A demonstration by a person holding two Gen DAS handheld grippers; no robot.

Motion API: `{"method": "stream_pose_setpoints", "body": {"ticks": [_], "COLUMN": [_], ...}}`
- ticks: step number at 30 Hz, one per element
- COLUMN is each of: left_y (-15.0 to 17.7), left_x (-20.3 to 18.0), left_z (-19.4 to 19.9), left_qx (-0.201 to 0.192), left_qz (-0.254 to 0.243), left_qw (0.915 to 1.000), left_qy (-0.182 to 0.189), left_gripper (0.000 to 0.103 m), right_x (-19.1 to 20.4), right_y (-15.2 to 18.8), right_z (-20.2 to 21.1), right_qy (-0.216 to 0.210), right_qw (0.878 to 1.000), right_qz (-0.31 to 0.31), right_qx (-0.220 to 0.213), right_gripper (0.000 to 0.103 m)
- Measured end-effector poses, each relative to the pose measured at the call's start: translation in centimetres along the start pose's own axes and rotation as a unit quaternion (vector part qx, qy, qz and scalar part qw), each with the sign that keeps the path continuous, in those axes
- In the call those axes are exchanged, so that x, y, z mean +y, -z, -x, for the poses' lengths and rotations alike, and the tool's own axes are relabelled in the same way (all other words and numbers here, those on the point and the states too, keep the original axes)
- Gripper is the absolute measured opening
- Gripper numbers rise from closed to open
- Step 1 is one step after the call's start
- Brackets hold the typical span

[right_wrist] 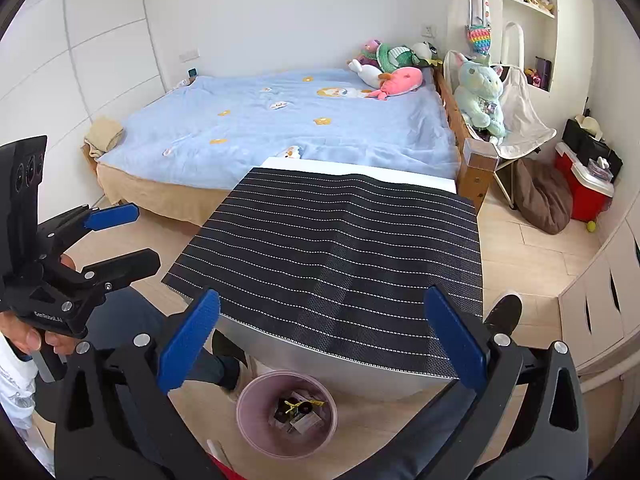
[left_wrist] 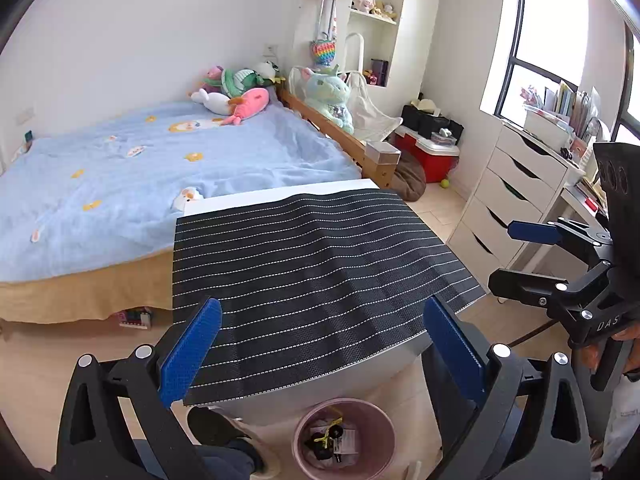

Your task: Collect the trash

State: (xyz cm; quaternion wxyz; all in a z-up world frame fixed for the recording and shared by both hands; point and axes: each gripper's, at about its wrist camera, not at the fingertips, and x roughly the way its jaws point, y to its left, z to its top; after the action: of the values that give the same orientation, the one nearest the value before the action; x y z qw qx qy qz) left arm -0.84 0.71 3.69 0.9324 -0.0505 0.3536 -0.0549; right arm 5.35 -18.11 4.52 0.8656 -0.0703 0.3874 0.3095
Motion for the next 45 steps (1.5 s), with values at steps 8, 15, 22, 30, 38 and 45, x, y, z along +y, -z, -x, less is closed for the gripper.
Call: {"method": "stream_pose_setpoints", "body": {"ticks": [8,15,22,30,38,45], "left_y": [0.02,0.01,0.01,0.13,0.13,0.17], "left_x": [-0.06,-0.14,-0.33,-0.39,-0.37,-0.75], "left_z": [0.02,0.01,-0.08,-0.29,-0.35,-0.40], "left_qx": [0.000,0.001,0.002,0.004,0.005,0.006], "left_qz": [-0.001,-0.001,-0.003,-0.005,-0.005,-0.018], "left_qw": [1.0000,1.0000,1.0000,1.0000,1.0000,0.9998], "left_qy": [0.001,0.000,0.000,0.000,0.000,-0.003], "left_gripper": [0.097,0.097,0.097,0.097,0.097,0.097], "right_x": [-0.02,0.05,0.12,0.17,0.19,0.20], "right_y": [0.02,0.04,0.13,0.15,0.15,0.12], "right_z": [-0.03,-0.03,-0.08,-0.11,-0.10,-0.08], "right_qy": [0.000,0.000,0.000,0.000,0.000,0.000], "right_qw": [1.000,1.000,1.000,1.000,1.000,1.000], "right_qz": [0.000,0.000,0.002,0.002,0.002,0.002], "right_qx": [0.000,0.001,0.001,0.001,0.001,0.001], "right_gripper": [0.100,0.100,0.100,0.100,0.100,0.100]}}
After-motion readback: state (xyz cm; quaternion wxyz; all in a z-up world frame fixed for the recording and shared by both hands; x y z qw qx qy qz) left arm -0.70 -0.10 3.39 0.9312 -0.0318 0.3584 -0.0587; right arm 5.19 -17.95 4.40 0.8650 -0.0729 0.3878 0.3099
